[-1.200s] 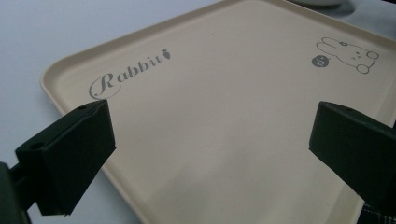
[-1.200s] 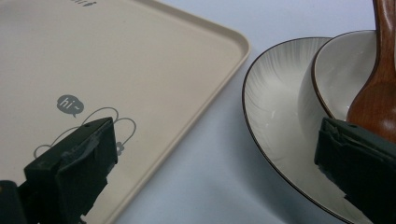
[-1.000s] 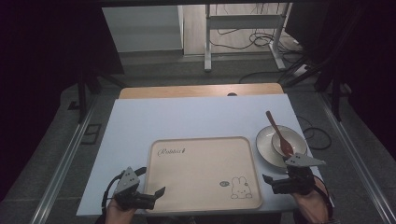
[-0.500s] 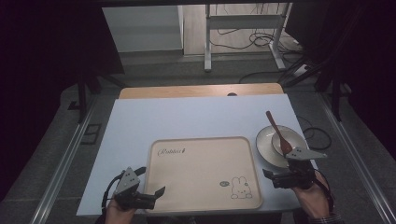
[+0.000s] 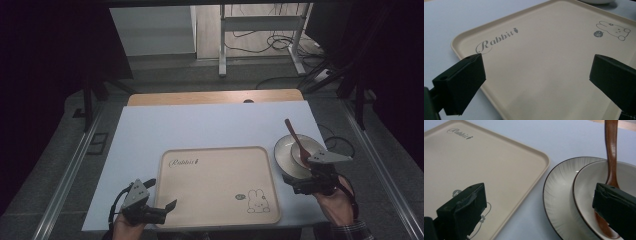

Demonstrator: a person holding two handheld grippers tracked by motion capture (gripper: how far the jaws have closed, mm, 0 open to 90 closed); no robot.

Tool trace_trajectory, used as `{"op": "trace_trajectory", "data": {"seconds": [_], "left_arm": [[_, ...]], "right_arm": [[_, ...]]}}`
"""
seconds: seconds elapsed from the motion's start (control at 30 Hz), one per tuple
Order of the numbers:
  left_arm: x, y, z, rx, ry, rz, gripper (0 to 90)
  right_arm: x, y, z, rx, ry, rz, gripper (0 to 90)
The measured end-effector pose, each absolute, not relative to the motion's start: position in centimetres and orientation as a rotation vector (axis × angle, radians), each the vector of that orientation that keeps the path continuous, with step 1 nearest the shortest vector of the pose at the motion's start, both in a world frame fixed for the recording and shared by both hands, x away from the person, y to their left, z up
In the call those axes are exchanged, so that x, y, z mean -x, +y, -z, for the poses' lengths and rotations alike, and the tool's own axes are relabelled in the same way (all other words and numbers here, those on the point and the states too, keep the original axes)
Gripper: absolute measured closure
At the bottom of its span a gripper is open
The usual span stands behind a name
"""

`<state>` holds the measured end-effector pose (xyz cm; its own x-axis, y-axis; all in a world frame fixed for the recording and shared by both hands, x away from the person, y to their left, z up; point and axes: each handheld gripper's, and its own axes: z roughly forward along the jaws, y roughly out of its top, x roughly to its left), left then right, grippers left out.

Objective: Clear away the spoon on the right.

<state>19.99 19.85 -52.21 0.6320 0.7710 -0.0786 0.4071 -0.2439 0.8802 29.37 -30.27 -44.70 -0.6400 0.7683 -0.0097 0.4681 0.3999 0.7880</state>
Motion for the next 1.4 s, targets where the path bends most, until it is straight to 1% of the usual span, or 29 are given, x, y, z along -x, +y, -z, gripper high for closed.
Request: {"op": "trace_trajectory", "data": {"seconds": [0.9,1.4], "left_arm": [[-20.0,19.8,52.2,-1.877,0.937,-0.469,0.0],[-20.0,19.8,52.2,-1.880,0.936,-0.466,0.0]], "right_arm": [[-33.2,-30.7,43.3,-1.075,2.279,-1.056,0.0],[-36.0,-30.4,42.6,-1.106,2.289,-0.988,0.0]]}}
